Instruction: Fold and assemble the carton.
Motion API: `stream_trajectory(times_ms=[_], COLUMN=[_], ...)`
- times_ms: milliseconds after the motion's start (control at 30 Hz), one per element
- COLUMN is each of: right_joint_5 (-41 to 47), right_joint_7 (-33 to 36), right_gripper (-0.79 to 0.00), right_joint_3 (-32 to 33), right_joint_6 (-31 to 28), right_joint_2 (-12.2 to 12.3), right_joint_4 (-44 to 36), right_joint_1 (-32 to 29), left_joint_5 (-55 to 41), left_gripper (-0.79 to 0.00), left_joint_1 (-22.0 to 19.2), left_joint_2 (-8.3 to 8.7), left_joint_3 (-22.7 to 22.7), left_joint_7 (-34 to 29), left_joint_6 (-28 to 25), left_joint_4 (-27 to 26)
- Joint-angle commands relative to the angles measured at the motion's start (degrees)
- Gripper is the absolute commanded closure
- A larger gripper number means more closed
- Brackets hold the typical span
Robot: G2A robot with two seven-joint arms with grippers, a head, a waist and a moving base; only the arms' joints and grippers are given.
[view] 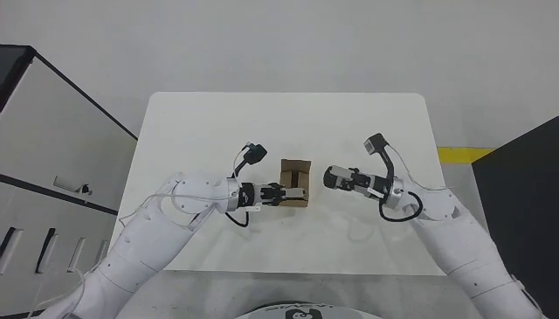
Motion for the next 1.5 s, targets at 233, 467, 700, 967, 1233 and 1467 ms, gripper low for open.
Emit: stream_trajectory(times_ms=[233, 467, 700, 967, 1233, 1467], right_joint_5=[2.1, -1.8, -2.7, -1.2, 1.8, 4.5], right_joint_7=[-3.1, -5.6, -6.1, -5.4, -1.4, 2.8], right_gripper=[-0.785, -0.785, -0.785, -0.785, -0.785, -0.785], right_joint_3=[0.4, -3.4, -8.2, -12.4, -16.1, -17.4], right_joint_6=[0.8, 3.0, 2.9, 1.9, 1.0, 0.3], right_joint_2=[-0.5, -1.8, -3.7, -5.9, -8.1, -9.2], right_joint_4=[0.2, 3.1, 9.2, 15.8, 21.7, 25.4], right_joint_1=[2.4, 8.2, 14.5, 19.8, 23.9, 25.6], left_joint_5=[-1.3, -2.6, -1.3, -1.0, -2.7, -3.0], left_gripper=[-0.785, -0.785, -0.785, -0.785, -0.785, -0.785], left_joint_1=[1.8, 3.3, 5.2, 6.0, 2.9, 1.5], left_joint_2=[-0.02, -0.13, 0.4, 0.83, -0.54, -1.35], left_joint_3=[0.3, 0.4, -1.9, -1.1, 2.6, 2.8], left_joint_7=[0.2, 1.7, 3.6, -3.5, -1.5, 4.7], left_joint_6=[-1.3, -4.2, -5.6, -6.9, -8.2, -9.5], left_joint_4=[0.5, 1.5, -0.6, -1.8, 1.9, 5.2])
